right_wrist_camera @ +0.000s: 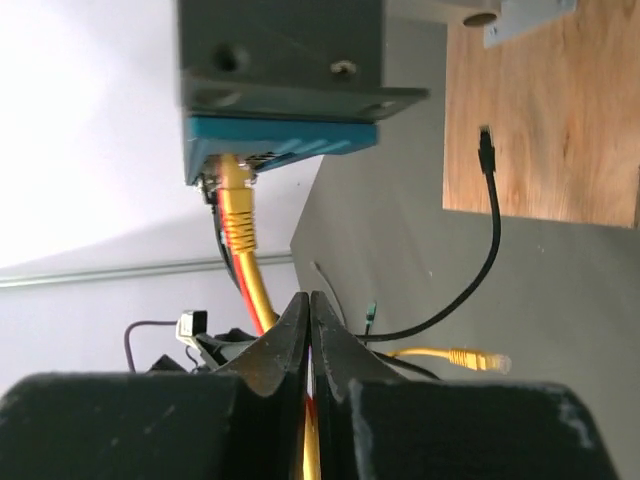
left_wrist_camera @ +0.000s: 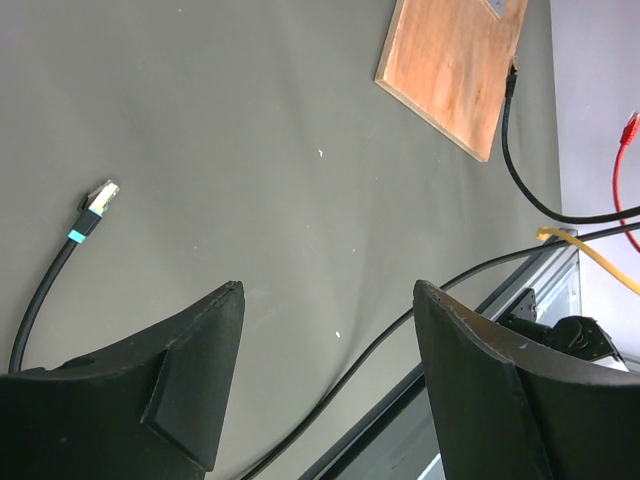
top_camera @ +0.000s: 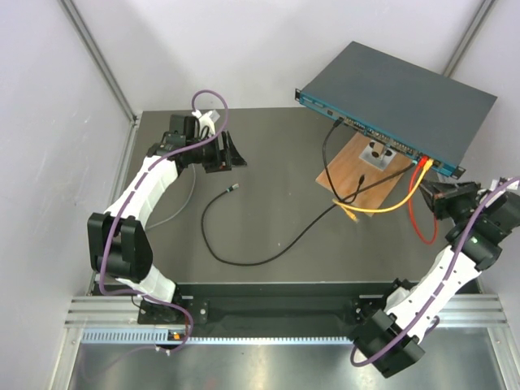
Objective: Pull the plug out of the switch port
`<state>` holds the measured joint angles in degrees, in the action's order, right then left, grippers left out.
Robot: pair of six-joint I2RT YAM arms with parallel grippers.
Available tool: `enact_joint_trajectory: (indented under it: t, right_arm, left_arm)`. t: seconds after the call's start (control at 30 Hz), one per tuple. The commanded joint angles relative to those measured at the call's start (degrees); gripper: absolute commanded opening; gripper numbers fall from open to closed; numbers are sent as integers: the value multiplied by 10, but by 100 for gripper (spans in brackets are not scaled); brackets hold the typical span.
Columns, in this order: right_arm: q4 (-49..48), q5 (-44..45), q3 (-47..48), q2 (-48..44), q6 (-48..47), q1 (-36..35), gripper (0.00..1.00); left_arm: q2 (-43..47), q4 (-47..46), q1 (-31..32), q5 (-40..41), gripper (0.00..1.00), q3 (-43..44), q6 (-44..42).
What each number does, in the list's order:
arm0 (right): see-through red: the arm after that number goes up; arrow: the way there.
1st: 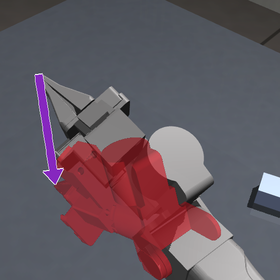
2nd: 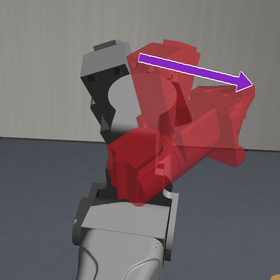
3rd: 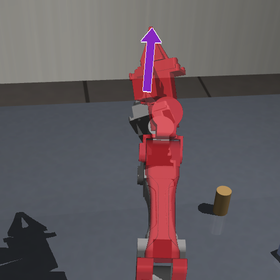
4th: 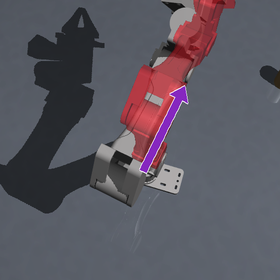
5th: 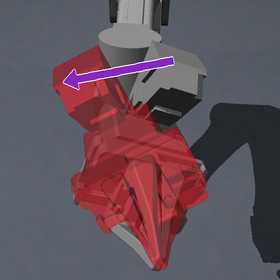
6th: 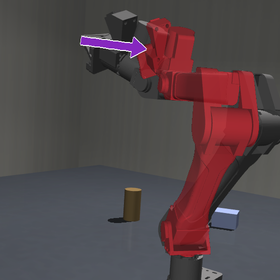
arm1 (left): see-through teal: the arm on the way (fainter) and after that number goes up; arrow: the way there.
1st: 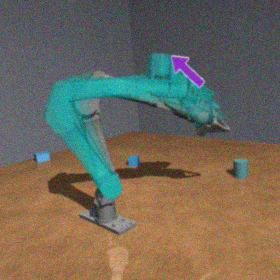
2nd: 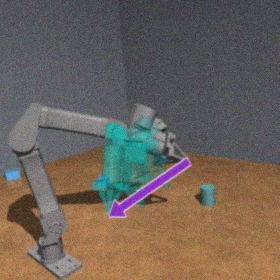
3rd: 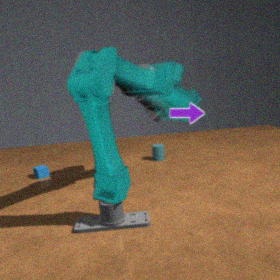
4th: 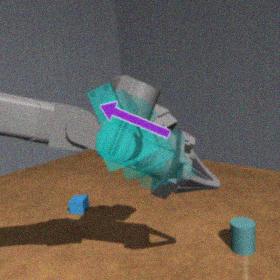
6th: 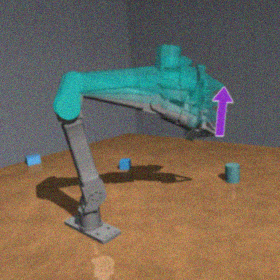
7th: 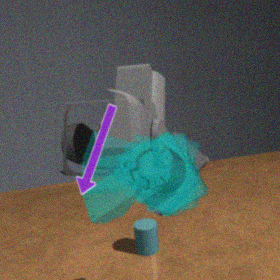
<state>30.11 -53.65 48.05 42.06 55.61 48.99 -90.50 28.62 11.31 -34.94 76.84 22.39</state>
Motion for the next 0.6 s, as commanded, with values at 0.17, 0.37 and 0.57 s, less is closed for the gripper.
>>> enact_joint_trajectory:
  t: [0.17, 0.37, 0.57]
  right_arm:
    - [83, 13, 83, 21, -54, 14, 36]
    - [179, 129, 207, 52, -103, 21, 31]
    - [179, 97, 211, 77, -130, 20, 37]
  left_arm:
    - [20, -23, -1, -12, 73, -1, -9]
    - [15, -23, -1, -13, 73, -2, -12]
    - [8, -20, -1, -14, 73, 1, -17]
